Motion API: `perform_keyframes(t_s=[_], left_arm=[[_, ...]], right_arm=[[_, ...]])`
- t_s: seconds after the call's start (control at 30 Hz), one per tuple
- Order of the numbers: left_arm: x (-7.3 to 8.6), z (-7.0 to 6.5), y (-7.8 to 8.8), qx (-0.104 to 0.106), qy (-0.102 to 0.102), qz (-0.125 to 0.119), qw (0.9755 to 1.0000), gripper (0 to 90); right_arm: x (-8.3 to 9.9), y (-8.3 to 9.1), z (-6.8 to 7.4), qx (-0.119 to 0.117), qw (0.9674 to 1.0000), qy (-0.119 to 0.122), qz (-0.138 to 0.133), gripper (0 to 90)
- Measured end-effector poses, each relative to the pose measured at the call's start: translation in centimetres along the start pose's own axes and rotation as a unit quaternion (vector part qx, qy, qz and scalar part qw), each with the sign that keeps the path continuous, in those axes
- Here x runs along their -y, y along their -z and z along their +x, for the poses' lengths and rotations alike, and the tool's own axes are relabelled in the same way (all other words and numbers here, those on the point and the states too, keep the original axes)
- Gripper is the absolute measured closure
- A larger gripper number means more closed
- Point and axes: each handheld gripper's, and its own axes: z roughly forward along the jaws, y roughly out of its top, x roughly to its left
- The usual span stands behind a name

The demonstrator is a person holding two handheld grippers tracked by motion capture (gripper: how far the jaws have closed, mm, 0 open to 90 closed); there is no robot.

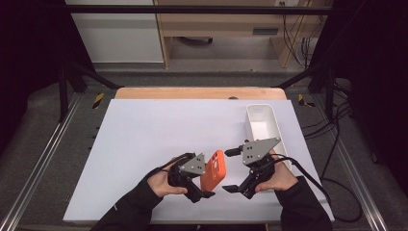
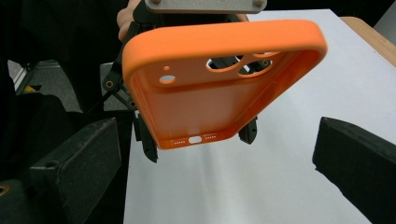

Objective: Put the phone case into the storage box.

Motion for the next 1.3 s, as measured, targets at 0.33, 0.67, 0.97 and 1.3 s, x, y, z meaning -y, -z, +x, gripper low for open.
perform_keyframes(t_s=[0.33,0.67,0.97,1.3], left_arm=[[-0.5,0.1,-0.4,0.012,0.000,-0.003,0.9999,15.7],[-0.9,-0.1,-0.9,0.024,-0.005,-0.008,0.9997,15.6],[-1.0,-0.2,-1.2,0.034,-0.010,-0.007,0.9994,15.7],[-1.0,-0.4,-1.3,0.034,-0.016,-0.007,0.9993,15.7]], right_arm=[[0.0,-0.3,0.0,-0.007,1.0000,0.001,-0.006,2.2],[0.0,-0.5,0.0,-0.011,0.9999,0.005,-0.012,3.5],[0.1,-0.7,-0.1,-0.020,0.9996,0.009,-0.017,6.5],[0.2,-1.0,-0.1,-0.036,0.9991,0.013,-0.020,11.9]])
